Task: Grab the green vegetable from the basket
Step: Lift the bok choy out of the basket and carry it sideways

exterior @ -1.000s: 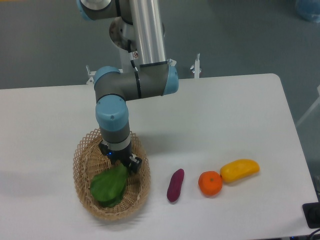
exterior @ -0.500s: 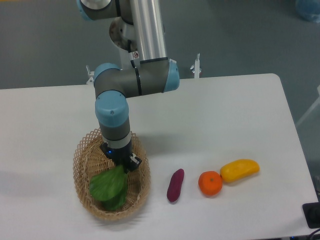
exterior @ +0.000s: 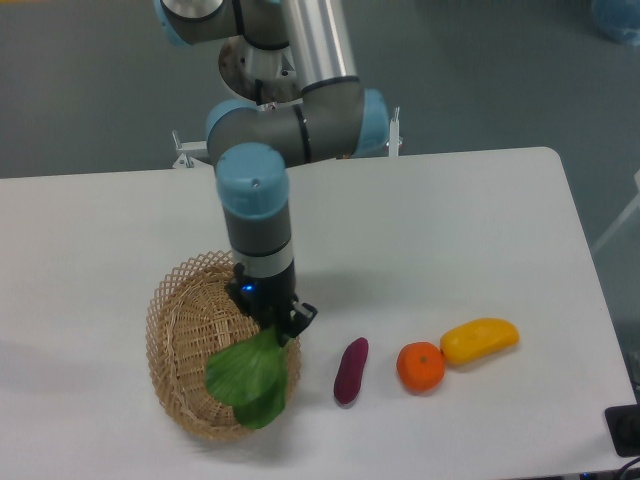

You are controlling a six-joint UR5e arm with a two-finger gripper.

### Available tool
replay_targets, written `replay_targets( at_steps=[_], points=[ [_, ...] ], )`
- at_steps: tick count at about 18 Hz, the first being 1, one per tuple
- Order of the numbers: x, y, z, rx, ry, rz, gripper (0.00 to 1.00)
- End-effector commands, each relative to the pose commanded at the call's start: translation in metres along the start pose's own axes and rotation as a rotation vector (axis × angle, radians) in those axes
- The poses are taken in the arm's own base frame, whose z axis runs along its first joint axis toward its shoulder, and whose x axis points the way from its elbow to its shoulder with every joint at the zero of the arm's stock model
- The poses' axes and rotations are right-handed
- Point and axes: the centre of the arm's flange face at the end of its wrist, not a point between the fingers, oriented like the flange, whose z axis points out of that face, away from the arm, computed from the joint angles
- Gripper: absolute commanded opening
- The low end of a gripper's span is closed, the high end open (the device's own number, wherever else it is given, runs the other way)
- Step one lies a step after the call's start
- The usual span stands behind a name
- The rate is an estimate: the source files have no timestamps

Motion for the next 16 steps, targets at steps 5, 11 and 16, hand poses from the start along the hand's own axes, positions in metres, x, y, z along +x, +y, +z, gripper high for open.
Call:
replay_targets(
  at_steps=[5, 11, 16],
  points=[
    [-0.070, 0.016, -0.057, 0.003, 0.017, 0.002, 0.22],
    [-0.148, 0.082, -0.093, -0.015, 0.074, 0.066, 0.22],
    [-0.179, 0.129, -0.100, -0.021, 0.085, 0.150, 0.23]
  ],
)
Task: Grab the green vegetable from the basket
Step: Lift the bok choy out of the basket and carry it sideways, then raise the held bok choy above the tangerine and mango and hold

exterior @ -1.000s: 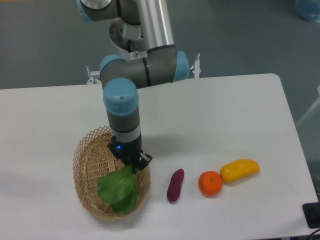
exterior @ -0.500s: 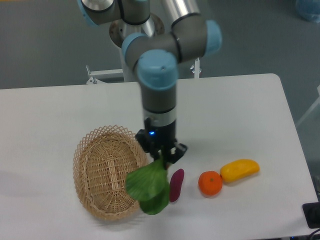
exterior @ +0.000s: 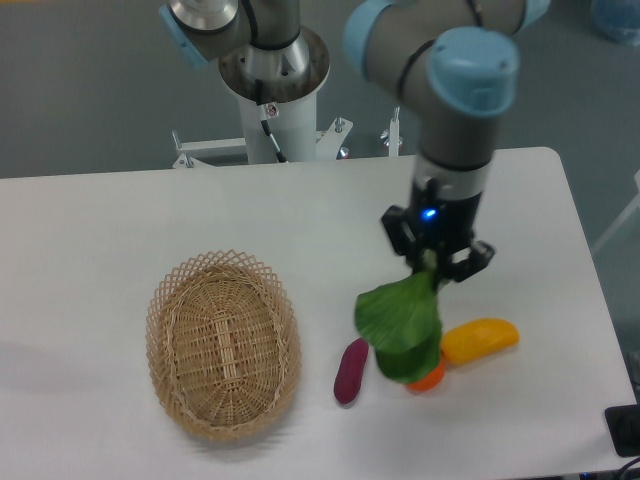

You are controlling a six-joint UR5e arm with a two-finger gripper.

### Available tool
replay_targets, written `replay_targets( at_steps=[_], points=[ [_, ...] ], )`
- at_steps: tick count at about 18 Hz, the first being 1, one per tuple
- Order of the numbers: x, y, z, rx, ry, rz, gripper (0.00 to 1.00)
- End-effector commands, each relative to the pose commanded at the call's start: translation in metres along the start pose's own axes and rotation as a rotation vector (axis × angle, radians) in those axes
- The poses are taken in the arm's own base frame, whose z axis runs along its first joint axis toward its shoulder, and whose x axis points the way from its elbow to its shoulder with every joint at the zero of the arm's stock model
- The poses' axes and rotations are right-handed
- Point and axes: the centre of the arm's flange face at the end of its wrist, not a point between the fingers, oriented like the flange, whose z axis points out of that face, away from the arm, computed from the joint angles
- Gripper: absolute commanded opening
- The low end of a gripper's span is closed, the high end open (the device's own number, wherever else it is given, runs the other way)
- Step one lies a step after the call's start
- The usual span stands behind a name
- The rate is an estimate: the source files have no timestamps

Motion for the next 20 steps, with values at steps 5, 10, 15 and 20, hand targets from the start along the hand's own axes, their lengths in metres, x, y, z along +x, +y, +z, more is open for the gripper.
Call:
replay_targets(
  at_steps=[5, 10, 15, 20],
  points=[
    [-0.010, 0.020, -0.003, -0.006, -0.004, 0.038, 0.23],
    [-0.011, 0.022, -0.005, -0.006, -0.008, 0.035, 0.23],
    [-0.012, 0.023, -0.005, -0.006, -0.008, 0.034, 0.23],
    [-0.012, 0.022, -0.008, -0.003, -0.014, 0.035, 0.23]
  ],
)
